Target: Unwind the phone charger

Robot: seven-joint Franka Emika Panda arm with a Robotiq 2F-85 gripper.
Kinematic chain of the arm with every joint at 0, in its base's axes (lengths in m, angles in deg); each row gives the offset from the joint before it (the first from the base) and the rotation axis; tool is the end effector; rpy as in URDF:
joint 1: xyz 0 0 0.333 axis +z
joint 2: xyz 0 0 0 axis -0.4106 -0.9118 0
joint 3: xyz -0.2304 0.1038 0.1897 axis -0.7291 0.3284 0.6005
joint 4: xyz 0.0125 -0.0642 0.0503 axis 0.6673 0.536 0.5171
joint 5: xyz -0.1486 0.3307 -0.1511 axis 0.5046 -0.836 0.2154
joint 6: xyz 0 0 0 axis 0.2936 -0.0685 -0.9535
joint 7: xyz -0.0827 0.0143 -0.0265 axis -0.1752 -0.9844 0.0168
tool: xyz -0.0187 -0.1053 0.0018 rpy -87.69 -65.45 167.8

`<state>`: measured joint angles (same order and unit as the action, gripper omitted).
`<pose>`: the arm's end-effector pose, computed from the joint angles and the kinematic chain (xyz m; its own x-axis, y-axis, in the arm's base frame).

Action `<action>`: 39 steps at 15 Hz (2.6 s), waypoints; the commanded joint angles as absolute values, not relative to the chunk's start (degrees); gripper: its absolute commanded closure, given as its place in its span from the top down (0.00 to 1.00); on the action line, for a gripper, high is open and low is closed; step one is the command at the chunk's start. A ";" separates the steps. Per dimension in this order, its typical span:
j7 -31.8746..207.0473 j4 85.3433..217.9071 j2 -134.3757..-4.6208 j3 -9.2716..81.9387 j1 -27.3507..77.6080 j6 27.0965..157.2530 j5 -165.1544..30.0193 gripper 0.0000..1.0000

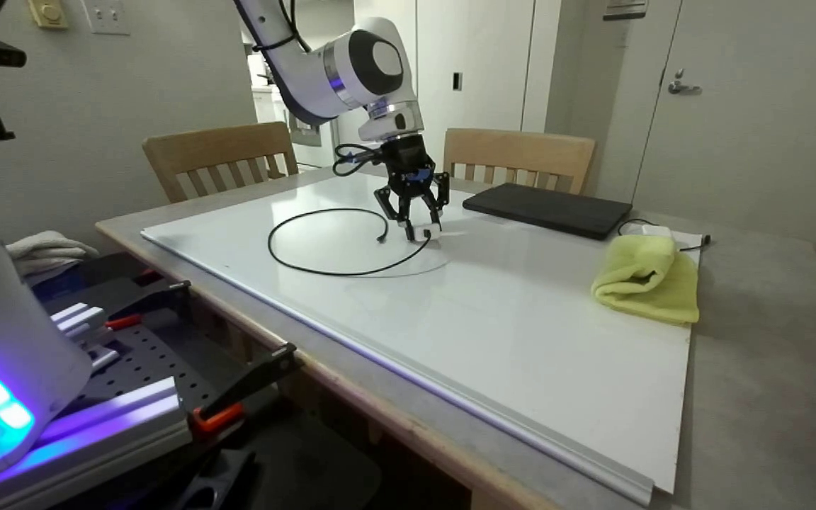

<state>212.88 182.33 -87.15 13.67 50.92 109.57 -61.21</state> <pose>0.5597 -0.0041 0.1449 -0.4636 -0.8361 0.2935 -0.8860 0.4419 -0.1405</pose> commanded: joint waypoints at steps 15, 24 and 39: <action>230.86 184.41 -84.23 17.31 39.97 110.42 -60.47 0.28; 232.10 187.75 -82.39 16.45 36.00 112.34 -64.18 0.28; 232.11 185.89 -83.27 19.43 23.59 113.01 -87.62 0.28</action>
